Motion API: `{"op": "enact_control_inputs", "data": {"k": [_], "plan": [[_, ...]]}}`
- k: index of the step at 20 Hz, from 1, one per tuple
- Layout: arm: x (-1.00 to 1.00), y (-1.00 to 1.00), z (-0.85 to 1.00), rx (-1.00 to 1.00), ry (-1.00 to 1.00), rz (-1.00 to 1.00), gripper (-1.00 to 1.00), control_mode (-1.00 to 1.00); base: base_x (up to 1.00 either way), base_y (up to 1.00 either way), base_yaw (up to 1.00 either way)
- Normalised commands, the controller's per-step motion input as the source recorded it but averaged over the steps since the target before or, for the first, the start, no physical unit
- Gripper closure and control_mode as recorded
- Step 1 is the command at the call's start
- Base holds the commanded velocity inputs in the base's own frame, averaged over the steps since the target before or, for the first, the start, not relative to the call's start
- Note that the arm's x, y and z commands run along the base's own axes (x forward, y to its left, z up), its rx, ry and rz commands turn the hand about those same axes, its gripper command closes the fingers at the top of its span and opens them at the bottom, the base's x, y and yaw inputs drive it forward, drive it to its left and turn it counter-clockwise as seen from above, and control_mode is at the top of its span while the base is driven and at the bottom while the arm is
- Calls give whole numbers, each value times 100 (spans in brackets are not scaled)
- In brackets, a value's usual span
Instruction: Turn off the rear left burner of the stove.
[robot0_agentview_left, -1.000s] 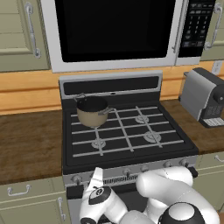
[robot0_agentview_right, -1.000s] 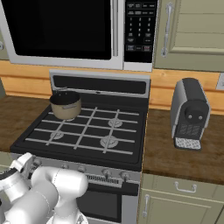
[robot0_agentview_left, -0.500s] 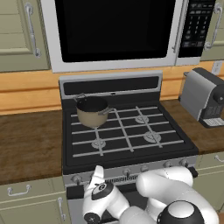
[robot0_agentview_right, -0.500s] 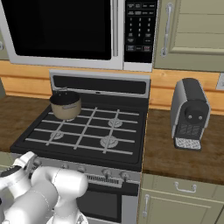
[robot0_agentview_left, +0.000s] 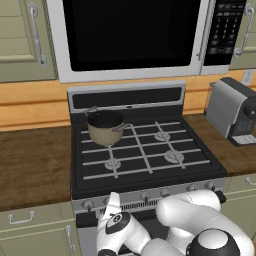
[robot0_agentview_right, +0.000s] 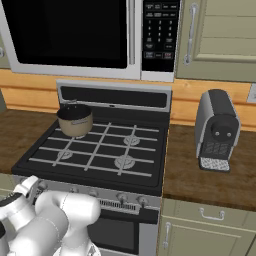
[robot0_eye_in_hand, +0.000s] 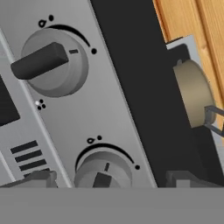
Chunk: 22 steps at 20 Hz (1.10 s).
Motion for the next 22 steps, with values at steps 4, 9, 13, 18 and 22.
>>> {"op": "enact_control_inputs", "data": {"k": [4, 9, 13, 18, 22], "plan": [[15, 0, 0, 0, 0, 0, -100, -100, 0, 0, 0], [20, 0, 0, 0, 0, -1, 100, -100, 0, 0, 0], [0, 0, 0, 1, 0, 0, 100, -100, 0, 0, 0], [-1, 0, 0, 0, -2, 0, 100, -100, 0, 0, 0], [0, 0, 0, 5, -1, -13, 100, -100, 0, 0, 0]]}}
